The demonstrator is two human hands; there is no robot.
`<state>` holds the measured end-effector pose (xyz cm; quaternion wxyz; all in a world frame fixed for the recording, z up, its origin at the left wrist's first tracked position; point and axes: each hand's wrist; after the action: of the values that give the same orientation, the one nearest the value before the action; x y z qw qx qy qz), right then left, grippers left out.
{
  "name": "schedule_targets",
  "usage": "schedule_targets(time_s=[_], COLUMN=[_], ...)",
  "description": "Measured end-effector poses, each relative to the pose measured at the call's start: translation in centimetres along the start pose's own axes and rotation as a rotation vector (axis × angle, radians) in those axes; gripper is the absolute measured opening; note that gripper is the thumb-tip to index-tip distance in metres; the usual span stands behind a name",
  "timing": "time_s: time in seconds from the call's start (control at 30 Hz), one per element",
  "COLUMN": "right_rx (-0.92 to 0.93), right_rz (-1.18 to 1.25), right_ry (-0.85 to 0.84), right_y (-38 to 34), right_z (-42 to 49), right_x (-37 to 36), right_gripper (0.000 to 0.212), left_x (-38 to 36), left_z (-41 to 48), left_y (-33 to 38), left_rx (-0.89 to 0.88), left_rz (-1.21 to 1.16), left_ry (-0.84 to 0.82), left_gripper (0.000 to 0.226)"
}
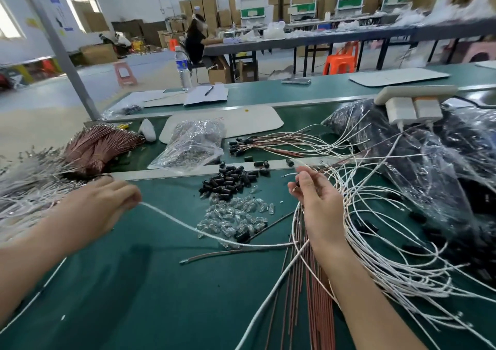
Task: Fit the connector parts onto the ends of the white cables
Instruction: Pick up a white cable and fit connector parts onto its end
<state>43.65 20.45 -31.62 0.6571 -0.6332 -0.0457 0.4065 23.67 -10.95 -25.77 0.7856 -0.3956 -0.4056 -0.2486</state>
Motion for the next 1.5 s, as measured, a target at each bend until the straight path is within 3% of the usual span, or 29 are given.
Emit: schedule_targets(time_s=[0.07, 0.13, 0.3, 0.43, 0.53, 0.7, 0.8, 0.9, 1.07, 1.2, 1.5], right_rx=[-0.034, -0.065, -0.17, -0.245, -0.275, -0.31, -0.336, -0.373, -0.464, -0.522, -0.535], right_rz=[0.008, 0.034, 0.09, 0.119, 0.148, 0.267, 0.321, 0.384, 0.46, 0.446, 0.423], right_ry=[-0.024, -0.033, -0.085, -0.14, -0.128, -0.051, -0.034, -0.044, -0.088, -0.153, -0.216], right_y=[0.1, 0.0, 0.0, 0.2, 0.3, 0.6, 0.8, 0.9, 0.7, 0.5, 0.6], right_z=[-0.1, -0.2, -0.4, -0.7, -0.6, 0.0, 0.2, 0.4, 0.2, -0.4, -0.8], right_x=[-0.1, -0.2, -0.3, -0.6, -0.6, -0.3, -0.1, 0.0, -0.3, -1.0, -1.4], right_gripper=[0.014, 0.015, 0.015, 0.016, 0.016, 0.012, 0.015, 0.024, 0.021, 0.023, 0.023], left_x=[-0.7, -0.9, 1.3, 2.1, 1.6, 0.0, -0.7, -0.8, -0.3, -0.8, -1.4], left_z=[-1.8, -2.9, -2.5, 0.2, 2.2, 3.5, 3.5, 3.4, 3.1, 3.2, 3.1], left_y=[0.7, 2.6, 11.9, 17.6, 19.6, 20.5, 20.9, 20.7, 19.3, 19.3, 19.3], left_rx=[0.093, 0.178, 0.093, 0.03, 0.049, 0.071, 0.102, 0.219, 0.372, 0.343, 0.333], left_rz=[0.051, 0.004, -0.373, -0.44, -0.365, -0.231, -0.281, -0.55, -1.005, -1.0, -0.976], left_ry=[-0.143, -0.197, -0.026, 0.089, 0.061, 0.02, 0.113, 0.21, 0.242, 0.249, 0.174], left_gripper=[0.011, 0.03, 0.026, 0.017, 0.016, 0.023, 0.016, 0.003, 0.01, 0.003, 0.01])
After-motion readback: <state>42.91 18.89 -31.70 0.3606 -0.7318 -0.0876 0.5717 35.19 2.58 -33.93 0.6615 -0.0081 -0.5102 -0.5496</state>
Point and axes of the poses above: each hand's wrist, its own z-axis towards the middle knuckle, its own x-axis out of the back of the hand, y = z × x, and after that the axes turned 11 degrees about z, right-handed
